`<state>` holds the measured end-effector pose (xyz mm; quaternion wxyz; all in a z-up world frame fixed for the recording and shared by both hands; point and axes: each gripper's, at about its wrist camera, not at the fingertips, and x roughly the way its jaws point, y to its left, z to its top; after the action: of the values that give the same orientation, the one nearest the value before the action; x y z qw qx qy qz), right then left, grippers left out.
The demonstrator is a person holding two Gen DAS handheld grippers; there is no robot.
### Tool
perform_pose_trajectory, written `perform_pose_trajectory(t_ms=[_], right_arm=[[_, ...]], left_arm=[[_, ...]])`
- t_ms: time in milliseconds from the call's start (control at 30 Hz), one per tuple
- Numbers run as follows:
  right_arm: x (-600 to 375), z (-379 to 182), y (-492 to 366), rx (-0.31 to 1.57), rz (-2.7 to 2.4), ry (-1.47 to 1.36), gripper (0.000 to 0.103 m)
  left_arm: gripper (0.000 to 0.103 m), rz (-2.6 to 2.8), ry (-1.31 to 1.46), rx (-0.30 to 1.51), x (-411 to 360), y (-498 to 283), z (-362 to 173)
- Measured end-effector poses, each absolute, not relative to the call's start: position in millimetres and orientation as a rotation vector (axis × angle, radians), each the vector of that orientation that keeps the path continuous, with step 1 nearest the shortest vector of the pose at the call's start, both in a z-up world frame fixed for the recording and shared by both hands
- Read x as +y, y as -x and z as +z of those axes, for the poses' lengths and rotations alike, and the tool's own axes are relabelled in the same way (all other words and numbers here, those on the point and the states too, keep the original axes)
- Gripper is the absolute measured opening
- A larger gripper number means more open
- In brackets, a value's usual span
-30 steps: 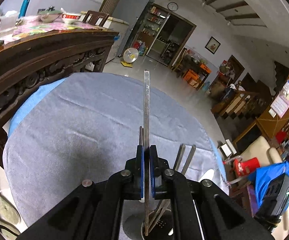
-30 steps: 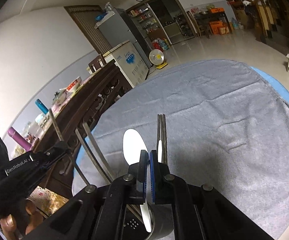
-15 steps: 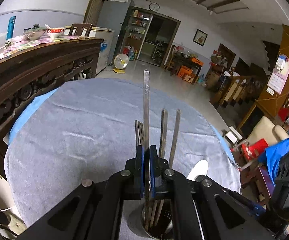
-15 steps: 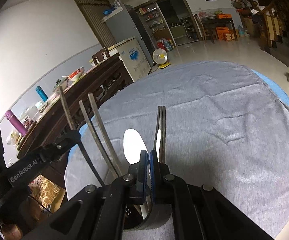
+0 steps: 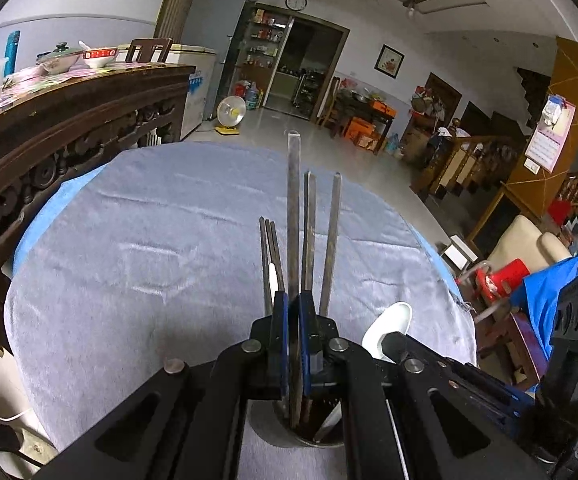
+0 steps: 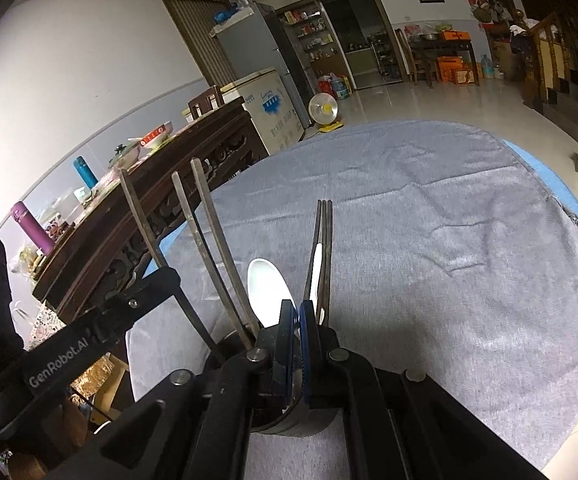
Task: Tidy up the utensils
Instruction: 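Lower the spoon and stick into the black cup and open both grippers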
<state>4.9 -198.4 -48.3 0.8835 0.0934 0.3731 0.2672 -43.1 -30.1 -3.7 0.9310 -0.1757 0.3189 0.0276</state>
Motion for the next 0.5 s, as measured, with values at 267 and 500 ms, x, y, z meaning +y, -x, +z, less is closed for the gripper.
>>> perform_pose_trajectory(t_ms=[267, 500], right_arm=[[-198.5, -53.1, -3.5, 0.793, 0.554, -0.194, 0.005], [-198.1, -56.2, -3.2, 0.807, 0.558, -0.191, 0.007]], left_arm=[[0.005, 0.046, 0.357, 0.669, -34.4, 49.3, -5.6], [0.005, 0.036, 0.357, 0.677, -36.2, 51.4, -3.9]])
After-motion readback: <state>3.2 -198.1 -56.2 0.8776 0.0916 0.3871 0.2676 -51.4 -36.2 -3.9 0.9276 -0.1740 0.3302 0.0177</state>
